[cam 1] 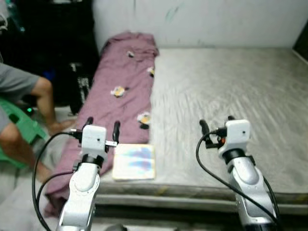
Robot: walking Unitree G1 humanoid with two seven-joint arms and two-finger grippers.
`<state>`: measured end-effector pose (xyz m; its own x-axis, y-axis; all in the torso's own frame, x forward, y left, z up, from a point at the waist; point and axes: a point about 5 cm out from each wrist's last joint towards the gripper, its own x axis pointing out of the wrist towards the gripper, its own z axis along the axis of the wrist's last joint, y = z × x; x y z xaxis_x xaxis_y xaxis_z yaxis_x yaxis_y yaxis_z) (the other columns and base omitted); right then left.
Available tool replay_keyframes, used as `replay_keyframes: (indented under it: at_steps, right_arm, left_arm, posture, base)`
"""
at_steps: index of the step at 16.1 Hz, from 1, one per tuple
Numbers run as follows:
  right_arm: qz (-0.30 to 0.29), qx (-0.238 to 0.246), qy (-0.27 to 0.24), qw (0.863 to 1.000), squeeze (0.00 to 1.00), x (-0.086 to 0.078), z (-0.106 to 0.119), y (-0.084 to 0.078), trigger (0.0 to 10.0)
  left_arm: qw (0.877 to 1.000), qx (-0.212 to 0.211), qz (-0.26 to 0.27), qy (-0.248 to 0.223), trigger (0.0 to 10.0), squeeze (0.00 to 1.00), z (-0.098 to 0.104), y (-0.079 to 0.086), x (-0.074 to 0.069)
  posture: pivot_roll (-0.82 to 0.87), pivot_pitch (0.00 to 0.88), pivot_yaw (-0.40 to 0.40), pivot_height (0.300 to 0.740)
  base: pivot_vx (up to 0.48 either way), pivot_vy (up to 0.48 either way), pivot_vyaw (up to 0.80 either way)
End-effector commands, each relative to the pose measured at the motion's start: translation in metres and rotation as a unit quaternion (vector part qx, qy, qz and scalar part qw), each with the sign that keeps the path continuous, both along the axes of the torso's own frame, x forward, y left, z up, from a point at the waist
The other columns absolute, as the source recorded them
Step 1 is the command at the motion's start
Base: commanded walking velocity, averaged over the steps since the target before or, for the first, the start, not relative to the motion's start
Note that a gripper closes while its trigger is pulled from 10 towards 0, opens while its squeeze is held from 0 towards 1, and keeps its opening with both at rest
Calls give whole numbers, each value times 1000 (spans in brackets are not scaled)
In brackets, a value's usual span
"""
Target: Clean up the room
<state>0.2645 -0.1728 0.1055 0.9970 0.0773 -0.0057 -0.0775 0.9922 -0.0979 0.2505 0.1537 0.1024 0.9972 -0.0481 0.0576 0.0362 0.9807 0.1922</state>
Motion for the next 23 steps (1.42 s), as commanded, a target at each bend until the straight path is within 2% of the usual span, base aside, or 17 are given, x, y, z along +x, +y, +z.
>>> replay_keyframes:
  at_steps: [1, 23]
  right_arm:
    - [5, 7, -8, 1000, 0, 1, 3, 5, 10000]
    - [4, -1, -5, 1000, 0, 1, 3, 4, 10000]
  left_arm:
    - [1000, 6, 7, -3, 10000, 0, 2, 6, 0]
    - [1000, 2, -2, -2, 10000, 0, 2, 2, 1]
  posture:
    - [-105, 0, 7, 740]
    - [-112, 0, 6, 740]
  base:
    - [0, -360, 0]
    - [0, -343, 0]
